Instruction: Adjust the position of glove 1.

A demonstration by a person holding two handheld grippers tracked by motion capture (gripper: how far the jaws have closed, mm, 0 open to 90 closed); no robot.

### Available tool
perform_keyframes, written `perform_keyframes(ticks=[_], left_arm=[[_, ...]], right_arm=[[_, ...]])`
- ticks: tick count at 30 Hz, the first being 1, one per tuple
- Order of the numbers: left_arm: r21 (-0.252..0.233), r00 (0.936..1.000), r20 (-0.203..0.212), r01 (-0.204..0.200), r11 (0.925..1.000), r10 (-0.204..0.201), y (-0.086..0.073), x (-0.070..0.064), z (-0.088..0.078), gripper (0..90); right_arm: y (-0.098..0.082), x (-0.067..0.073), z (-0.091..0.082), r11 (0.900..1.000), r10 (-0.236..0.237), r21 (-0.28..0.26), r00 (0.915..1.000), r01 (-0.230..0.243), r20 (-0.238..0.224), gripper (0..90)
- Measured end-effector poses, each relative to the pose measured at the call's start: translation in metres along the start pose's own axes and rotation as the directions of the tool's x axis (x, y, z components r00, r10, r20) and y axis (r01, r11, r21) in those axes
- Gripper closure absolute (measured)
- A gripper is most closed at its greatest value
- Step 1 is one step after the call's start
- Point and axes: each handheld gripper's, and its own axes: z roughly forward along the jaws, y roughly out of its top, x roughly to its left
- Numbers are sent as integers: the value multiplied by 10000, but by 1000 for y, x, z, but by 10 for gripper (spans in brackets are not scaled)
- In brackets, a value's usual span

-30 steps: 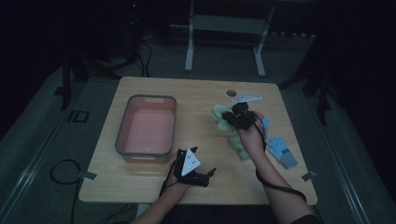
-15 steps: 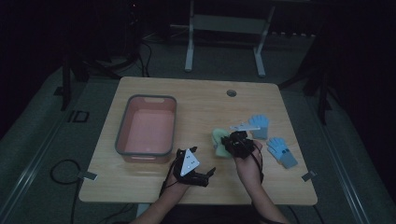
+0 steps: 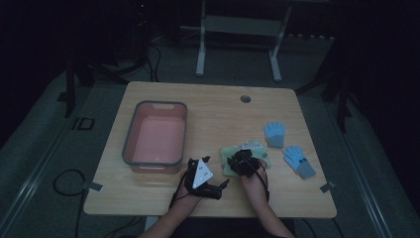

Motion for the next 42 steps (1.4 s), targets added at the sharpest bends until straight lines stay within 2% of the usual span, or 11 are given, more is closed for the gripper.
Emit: perform_keyframes(ticks=[4,8,15,18,20,24,28,34,37,39,42], left_arm=[[23,10000,16,45,10000,-45,0,0,0,3],[33,10000,15,32,10000,-32,0,0,0,3],[60,10000,14,41,10000,-41,0,0,1,3],[19,9999,123,52,10000,-52,0,1,0,3],[16,9999,139,68,10000,-68,0,1,1,3],[19,10000,95,18,10000,-18,0,0,1,3],[-1,10000,49,13,10000,-13,0,0,1,3],[45,10000,35,-18,10000,18,0,0,1,3],[57,10000,59,-6,10000,6,0,0,1,3],[38,10000,52,-12,10000,12,0,0,1,3],[59,10000,63,-27,10000,26,0,0,1,3]], right_arm=[[1,-1,-4,10000,-28,-45,9996,26,-270,604],[8,-6,-18,9988,-346,-359,9988,333,-360,583],[28,-41,-47,9878,-1184,-1058,9923,1139,-368,584],[35,-62,-58,9693,-2227,-1189,9734,2152,-534,585],[37,-72,-62,9596,-2667,-1065,9625,2603,-505,598],[34,-90,-63,9499,-3058,-876,9502,3002,-598,600],[27,-106,-57,9447,-3257,-688,9416,3205,-860,600],[14,-121,-35,9562,-2927,-382,9467,2902,-1341,603],[11,-126,-23,9718,-2347,-94,9622,2357,-1378,606],[10,-126,-21,9721,-2329,-33,9629,2346,-1361,604],[4,-123,-12,9663,-2543,99,9598,2573,-1191,587]])
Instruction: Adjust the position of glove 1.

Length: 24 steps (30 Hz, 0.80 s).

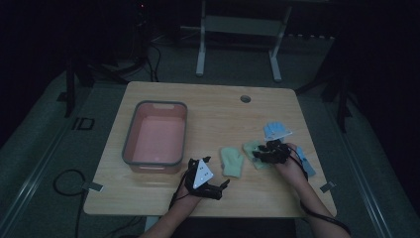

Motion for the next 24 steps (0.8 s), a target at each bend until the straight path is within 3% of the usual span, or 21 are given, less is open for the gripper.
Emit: perform_keyframes(ticks=[3,4,7,15,16,20,24], left_arm=[[-1,10000,2,5,10000,-5,0,0,0,3],[0,10000,8,15,10000,-15,0,0,0,3],[32,10000,-12,9,10000,-9,0,0,0,3],[-2,10000,-38,-7,10000,7,0,0,0,3],[-56,10000,-35,49,10000,-49,0,0,0,3],[-8,10000,-45,47,10000,-47,0,0,0,3],[23,10000,-55,-15,10000,15,0,0,0,3]], right_arm=[[-1,1,1,10000,74,20,9999,-74,70,594],[-2,3,2,9997,251,-41,9996,-251,132,714],[-2,9,2,9987,504,-71,9980,-502,371,791],[2,15,-2,9942,1078,-95,9904,-1074,861,841],[6,19,-12,9880,1500,-503,9846,-1460,895,849],[13,25,-29,9828,1693,-927,9798,-1598,1060,851],[21,39,-56,9738,2040,-1354,9652,-1828,1639,853]])
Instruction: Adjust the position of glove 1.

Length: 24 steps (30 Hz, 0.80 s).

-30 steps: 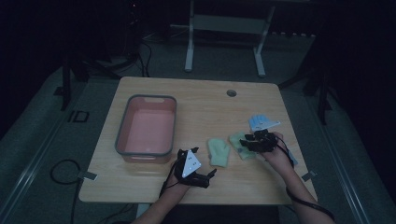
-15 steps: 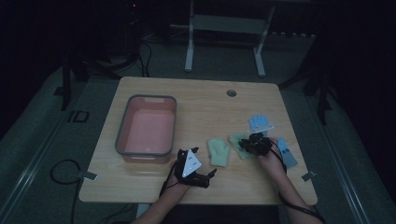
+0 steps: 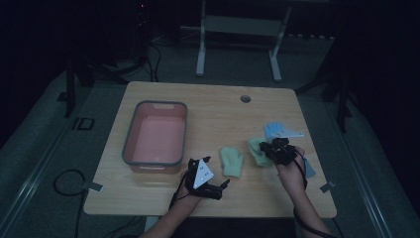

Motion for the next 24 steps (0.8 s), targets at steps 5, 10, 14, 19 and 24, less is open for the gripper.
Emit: perform_keyframes(ticks=[5,10,14,19,24], left_arm=[[-30,10000,14,44,10000,-44,0,1,0,3],[-21,10000,38,29,10000,-28,0,1,0,3],[-24,10000,35,37,10000,-37,0,0,0,3],[-11,10000,9,-22,10000,22,0,0,0,3],[-15,10000,-3,-3,10000,3,0,0,0,3]], right_arm=[[0,7,-28,9957,621,-728,9954,-568,735,854],[-7,7,-43,9933,998,-710,9870,-914,1256,855],[-19,6,-48,9885,1424,-736,9775,-1323,1556,856],[-37,12,-35,9877,1560,-383,9746,-1517,1610,856],[-52,12,-12,9838,1776,-81,9656,-1793,1901,854]])
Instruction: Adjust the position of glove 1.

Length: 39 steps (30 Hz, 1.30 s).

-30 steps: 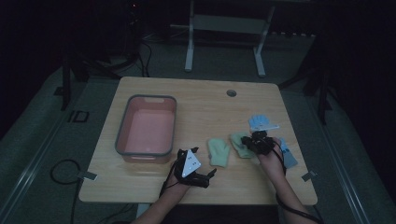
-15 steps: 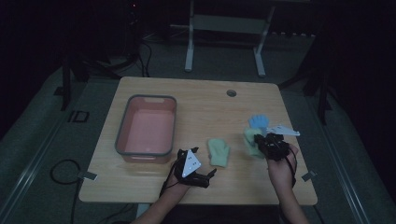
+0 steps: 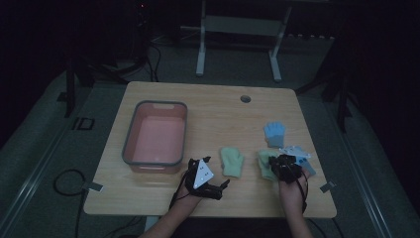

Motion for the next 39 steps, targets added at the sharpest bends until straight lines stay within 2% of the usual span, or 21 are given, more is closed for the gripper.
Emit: perform_keyframes(ticks=[4,6,10,14,18,19,21,22,26,30,33,35,39], left_arm=[[-20,10000,21,51,10000,-51,0,0,0,3],[-15,10000,30,40,10000,-40,0,0,0,3],[-39,9999,109,18,10000,-18,0,0,0,3],[-48,9999,123,-43,10000,44,0,0,0,3],[-7,9999,112,-85,10000,85,0,-1,0,3],[-29,9999,110,-72,10000,72,0,0,0,3],[-42,9999,110,-45,10000,46,0,0,0,3],[-43,9999,95,-36,10000,36,0,0,0,3],[15,9999,113,-30,10000,30,0,0,1,3],[45,9999,81,-133,9999,132,0,-1,1,3],[53,9998,60,-167,9998,167,0,-2,1,3],[66,9999,50,-158,9999,157,1,-2,1,3],[39,9999,31,-166,9999,166,0,-2,1,3]], right_arm=[[-9,1,18,9996,-123,270,9998,119,127,847],[-14,1,26,9989,-85,465,10000,83,44,819],[-15,-1,29,9988,-217,443,9997,222,-98,711],[-9,-6,27,9959,-656,591,9966,685,-488,643],[0,-14,22,9890,-1365,402,9825,1426,-1264,631],[3,-18,22,9854,-1595,346,9750,1667,-1546,631],[8,-23,20,9769,-2040,273,9632,2118,-1749,617],[10,-27,19,9756,-2098,206,9563,2185,-2037,620],[12,-33,18,9711,-2218,343,9461,2362,-2359,623],[7,-34,19,9590,-2550,581,9342,2773,-2495,639],[2,-35,22,9570,-2597,620,9322,2834,-2521,639],[0,-37,25,9592,-2523,646,9361,2754,-2450,636],[-5,-37,28,9583,-2581,572,9341,2799,-2468,606]])
